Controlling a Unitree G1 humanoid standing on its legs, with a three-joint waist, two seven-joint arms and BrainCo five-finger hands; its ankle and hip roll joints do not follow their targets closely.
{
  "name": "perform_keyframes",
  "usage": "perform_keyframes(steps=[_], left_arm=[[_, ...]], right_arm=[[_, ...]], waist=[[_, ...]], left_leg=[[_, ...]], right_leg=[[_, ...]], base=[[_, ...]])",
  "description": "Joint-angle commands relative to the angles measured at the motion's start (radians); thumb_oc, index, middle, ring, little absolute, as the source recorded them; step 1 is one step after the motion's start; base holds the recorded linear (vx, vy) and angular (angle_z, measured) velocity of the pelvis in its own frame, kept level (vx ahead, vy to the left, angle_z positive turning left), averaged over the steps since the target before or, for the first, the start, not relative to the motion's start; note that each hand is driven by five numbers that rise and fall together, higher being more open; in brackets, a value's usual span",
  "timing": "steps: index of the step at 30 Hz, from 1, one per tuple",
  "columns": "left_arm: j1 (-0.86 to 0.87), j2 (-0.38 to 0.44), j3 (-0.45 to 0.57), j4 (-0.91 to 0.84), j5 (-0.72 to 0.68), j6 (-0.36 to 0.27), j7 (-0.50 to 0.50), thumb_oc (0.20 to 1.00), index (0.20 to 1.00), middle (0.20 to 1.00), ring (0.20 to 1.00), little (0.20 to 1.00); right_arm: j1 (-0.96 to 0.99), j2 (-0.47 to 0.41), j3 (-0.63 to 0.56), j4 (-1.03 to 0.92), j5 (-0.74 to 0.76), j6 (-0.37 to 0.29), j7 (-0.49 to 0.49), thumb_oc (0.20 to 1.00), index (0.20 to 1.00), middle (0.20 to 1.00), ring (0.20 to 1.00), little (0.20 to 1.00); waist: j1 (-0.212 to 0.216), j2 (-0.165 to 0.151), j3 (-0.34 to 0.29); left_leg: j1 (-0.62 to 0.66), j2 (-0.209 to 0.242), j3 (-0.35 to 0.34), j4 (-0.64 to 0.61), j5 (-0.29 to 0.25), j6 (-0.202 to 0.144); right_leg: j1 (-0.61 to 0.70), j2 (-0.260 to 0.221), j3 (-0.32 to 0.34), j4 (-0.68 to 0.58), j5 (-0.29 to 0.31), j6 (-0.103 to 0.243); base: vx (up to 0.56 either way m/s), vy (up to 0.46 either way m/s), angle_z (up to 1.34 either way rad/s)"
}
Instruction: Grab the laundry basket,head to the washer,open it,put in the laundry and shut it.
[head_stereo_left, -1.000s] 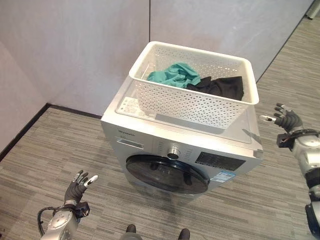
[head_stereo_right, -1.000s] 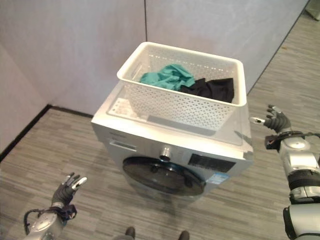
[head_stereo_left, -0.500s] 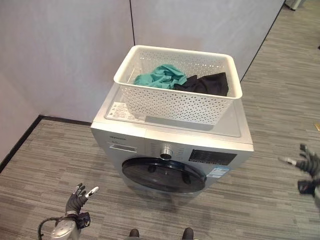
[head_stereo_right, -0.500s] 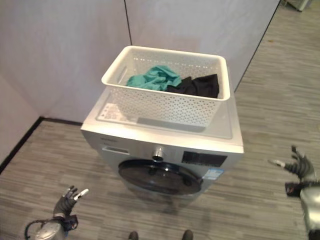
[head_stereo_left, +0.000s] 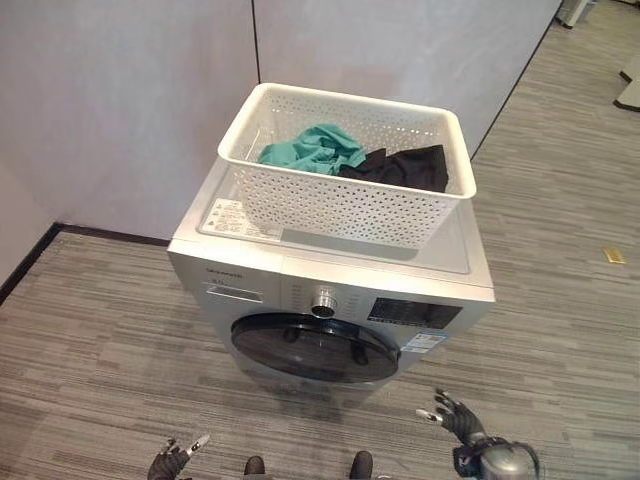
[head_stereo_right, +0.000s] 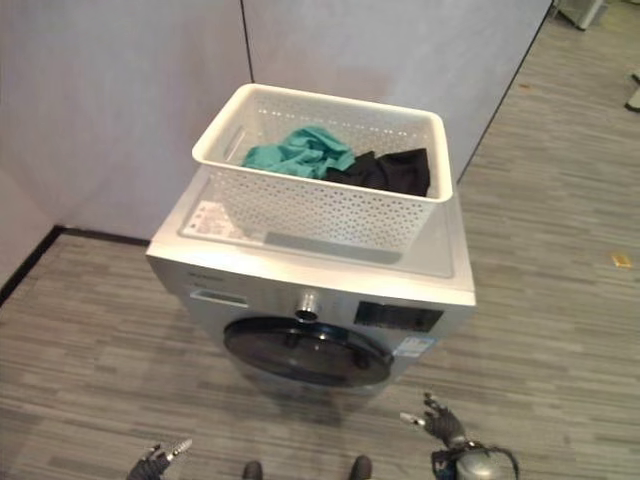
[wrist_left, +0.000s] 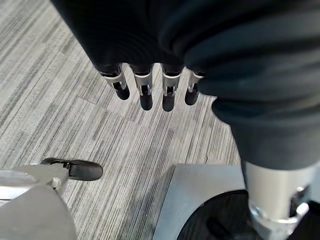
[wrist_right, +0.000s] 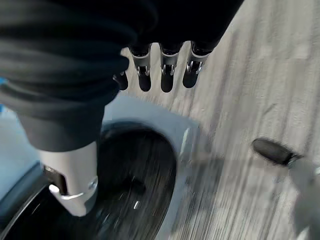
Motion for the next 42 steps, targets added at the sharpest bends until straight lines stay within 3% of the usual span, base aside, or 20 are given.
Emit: perform_keyframes(steps=[1, 4, 8, 11, 13, 18, 20, 23, 24, 26, 27, 28, 29, 30, 31, 32, 34, 38, 39, 42], left_arm=[[-0.098, 0.024, -0.047, 0.054, 0.043, -0.045, 0.025, 1.000, 1.000, 1.000, 1.000, 1.000], [-0.120, 0.021, -0.079, 0.040, 0.056, -0.052, 0.026, 1.000, 1.000, 1.000, 1.000, 1.000], [-0.151, 0.026, -0.089, 0.013, 0.025, -0.068, 0.044, 1.000, 1.000, 1.000, 1.000, 1.000], [-0.189, 0.015, -0.082, 0.001, 0.003, -0.080, 0.055, 1.000, 1.000, 1.000, 1.000, 1.000], [-0.190, -0.007, -0.101, -0.007, 0.016, -0.078, 0.040, 1.000, 1.000, 1.000, 1.000, 1.000], [-0.173, -0.030, -0.133, -0.020, 0.060, -0.061, 0.011, 1.000, 1.000, 1.000, 1.000, 1.000], [-0.173, -0.031, -0.133, -0.020, 0.060, -0.060, 0.011, 1.000, 1.000, 1.000, 1.000, 1.000], [-0.178, -0.038, -0.179, -0.042, 0.123, -0.047, -0.011, 1.000, 1.000, 1.000, 1.000, 1.000], [-0.182, -0.036, -0.202, -0.055, 0.141, -0.049, -0.017, 1.000, 1.000, 1.000, 1.000, 1.000], [-0.179, -0.033, -0.210, -0.062, 0.149, -0.053, -0.020, 1.000, 1.000, 1.000, 1.000, 1.000], [-0.180, -0.021, -0.225, -0.070, 0.168, -0.057, -0.033, 1.000, 1.000, 1.000, 1.000, 1.000], [-0.181, -0.021, -0.223, -0.070, 0.168, -0.057, -0.033, 1.000, 1.000, 1.000, 1.000, 1.000], [-0.181, -0.005, -0.230, -0.073, 0.187, -0.059, -0.041, 1.000, 1.000, 1.000, 1.000, 1.000], [-0.185, -0.002, -0.227, -0.076, 0.188, -0.065, -0.040, 1.000, 1.000, 1.000, 1.000, 1.000], [-0.185, -0.002, -0.227, -0.076, 0.188, -0.065, -0.040, 1.000, 1.000, 1.000, 1.000, 1.000], [-0.181, 0.006, -0.220, -0.094, 0.176, -0.068, -0.040, 1.000, 1.000, 1.000, 1.000, 1.000], [-0.170, 0.015, -0.215, -0.096, 0.174, -0.068, -0.042, 1.000, 1.000, 1.000, 1.000, 1.000], [-0.146, 0.011, -0.206, -0.088, 0.172, -0.068, -0.045, 1.000, 1.000, 1.000, 1.000, 1.000], [-0.133, 0.009, -0.196, -0.090, 0.159, -0.070, -0.046, 1.000, 1.000, 1.000, 1.000, 1.000], [-0.126, 0.004, -0.187, -0.086, 0.136, -0.070, -0.052, 1.000, 1.000, 1.000, 1.000, 1.000]], right_arm=[[-0.077, -0.053, 0.031, -0.102, -0.034, -0.053, 0.014, 1.000, 1.000, 1.000, 1.000, 1.000], [-0.130, -0.123, 0.071, -0.221, -0.080, -0.050, 0.012, 1.000, 1.000, 1.000, 1.000, 1.000], [-0.160, -0.150, 0.078, -0.272, -0.080, -0.054, -0.006, 1.000, 1.000, 1.000, 1.000, 1.000], [-0.129, -0.176, 0.056, -0.331, -0.098, -0.051, -0.015, 1.000, 1.000, 1.000, 1.000, 1.000], [-0.061, -0.177, 0.019, -0.366, -0.095, -0.051, -0.017, 1.000, 1.000, 1.000, 1.000, 1.000], [-0.013, -0.165, -0.029, -0.377, -0.104, -0.040, -0.017, 1.000, 1.000, 1.000, 1.000, 1.000], [-0.013, -0.166, -0.029, -0.377, -0.104, -0.040, -0.017, 1.000, 1.000, 1.000, 1.000, 1.000], [-0.046, -0.188, -0.041, -0.371, -0.186, -0.032, -0.038, 1.000, 1.000, 1.000, 1.000, 1.000], [-0.098, -0.206, -0.038, -0.355, -0.228, -0.037, -0.053, 1.000, 1.000, 1.000, 1.000, 1.000], [-0.117, -0.214, -0.034, -0.345, -0.246, -0.036, -0.059, 1.000, 1.000, 1.000, 1.000, 1.000], [-0.186, -0.243, -0.013, -0.305, -0.301, -0.028, -0.063, 1.000, 1.000, 1.000, 1.000, 1.000], [-0.189, -0.242, -0.012, -0.303, -0.302, -0.029, -0.064, 1.000, 1.000, 1.000, 1.000, 1.000], [-0.223, -0.276, -0.005, -0.282, -0.372, -0.015, -0.059, 1.000, 1.000, 1.000, 1.000, 1.000], [-0.225, -0.294, -0.012, -0.278, -0.393, -0.013, -0.056, 1.000, 1.000, 1.000, 1.000, 1.000], [-0.225, -0.294, -0.012, -0.278, -0.394, -0.013, -0.056, 1.000, 1.000, 1.000, 1.000, 1.000], [-0.234, -0.309, -0.017, -0.270, -0.414, -0.011, -0.055, 1.000, 1.000, 1.000, 1.000, 1.000], [-0.242, -0.327, -0.016, -0.275, -0.454, -0.011, -0.048, 1.000, 1.000, 1.000, 1.000, 1.000], [-0.221, -0.318, -0.028, -0.293, -0.468, -0.017, -0.033, 1.000, 1.000, 1.000, 1.000, 1.000], [-0.220, -0.300, -0.018, -0.300, -0.444, -0.026, -0.033, 1.000, 1.000, 1.000, 1.000, 1.000], [-0.181, -0.289, -0.017, -0.338, -0.402, -0.040, -0.018, 1.000, 1.000, 1.000, 1.000, 1.000]], waist=[[0.028, -0.012, 0.038], [0.037, -0.005, 0.064], [0.044, -0.010, 0.096], [0.011, -0.037, 0.111], [-0.027, -0.030, 0.101], [-0.070, 0.007, 0.082], [-0.072, 0.009, 0.083], [-0.093, 0.039, 0.073], [-0.086, 0.045, 0.080], [-0.084, 0.046, 0.083], [-0.083, 0.051, 0.103], [-0.083, 0.050, 0.104], [-0.103, 0.058, 0.116], [-0.114, 0.049, 0.123], [-0.112, 0.047, 0.122], [-0.104, 0.046, 0.126], [-0.084, 0.046, 0.130], [-0.041, 0.014, 0.111], [-0.027, -0.004, 0.102], [-0.030, -0.015, 0.093]], left_leg=[[-0.053, 0.053, -0.040, 0.045, -0.009, -0.005], [-0.074, 0.096, -0.044, 0.032, 0.051, -0.033], [-0.141, 0.112, -0.073, 0.030, 0.126, -0.054], [-0.159, 0.097, 0.030, 0.163, 0.018, -0.016], [-0.120, 0.102, 0.108, 0.356, -0.079, -0.001], [-0.063, 0.061, 0.102, 0.572, -0.127, -0.006], [-0.064, 0.062, 0.099, 0.574, -0.128, -0.006], [0.034, 0.014, 0.146, 0.368, -0.209, 0.022], [0.053, -0.032, 0.136, 0.268, -0.264, 0.048], [0.066, -0.054, 0.136, 0.230, -0.292, 0.065], [0.059, -0.076, 0.120, 0.216, -0.304, 0.086], [0.057, -0.077, 0.121, 0.216, -0.305, 0.088], [0.041, -0.088, 0.085, 0.210, -0.304, 0.105], [0.027, -0.106, 0.076, 0.200, -0.278, 0.112], [0.026, -0.107, 0.079, 0.199, -0.277, 0.113], [0.005, -0.109, 0.069, 0.206, -0.264, 0.117], [-0.034, -0.099, 0.048, 0.227, -0.248, 0.118], [-0.062, -0.077, 0.035, 0.226, -0.224, 0.089], [-0.071, -0.054, 0.043, 0.220, -0.209, 0.073], [-0.075, -0.007, 0.024, 0.189, -0.172, 0.038]], right_leg=[[0.052, -0.015, 0.030, 0.010, -0.138, 0.012], [0.045, 0.029, 0.014, 0.010, -0.167, -0.011], [0.013, 0.038, -0.004, 0.010, -0.172, -0.015], [-0.039, 0.010, -0.047, 0.010, -0.151, -0.021], [-0.054, 0.003, -0.084, 0.010, -0.156, -0.030], [-0.076, 0.002, -0.161, 0.010, -0.137, -0.043], [-0.075, 0.004, -0.163, 0.010, -0.138, -0.043], [-0.102, -0.035, -0.202, 0.012, -0.078, -0.005], [-0.133, -0.062, -0.207, 0.018, -0.036, 0.020], [-0.144, -0.075, -0.206, 0.024, -0.027, 0.030], [-0.185, -0.107, -0.166, 0.054, 0.001, 0.066], [-0.187, -0.108, -0.165, 0.056, 0.001, 0.067], [-0.220, -0.121, -0.002, 0.108, -0.005, 0.083], [-0.247, -0.131, 0.108, 0.139, 0.008, 0.088], [-0.251, -0.132, 0.111, 0.142, 0.007, 0.089], [-0.241, -0.141, 0.161, 0.167, -0.011, 0.084], [-0.194, -0.171, 0.162, 0.203, -0.037, 0.058], [-0.124, -0.197, 0.096, 0.161, -0.046, 0.068], [-0.101, -0.189, 0.056, 0.120, -0.043, 0.075], [-0.076, -0.145, 0.057, 0.058, -0.057, 0.068]], base=[[-0.18, -0.262, -0.03], [-0.16, -0.224, 0.10], [-0.19, -0.122, 0.04], [-0.25, -0.111, 0.59], [-0.17, -0.057, 0.58], [-0.11, 0.042, 0.58], [-0.08, 0.084, 0.58], [-0.19, 0.283, 0.56], [-0.18, 0.278, 0.58], [-0.18, 0.208, 0.26], [-0.19, 0.178, 0.09], [-0.26, 0.167, 0.03], [-0.22, 0.052, -0.08], [-0.22, 0.049, 0.05], [-0.18, -0.024, 0.25], [-0.13, -0.074, 0.49], [-0.15, -0.154, 0.44], [-0.06, -0.261, 0.32], [-0.01, -0.310, -0.02], [0.01, -0.282, -0.02]])
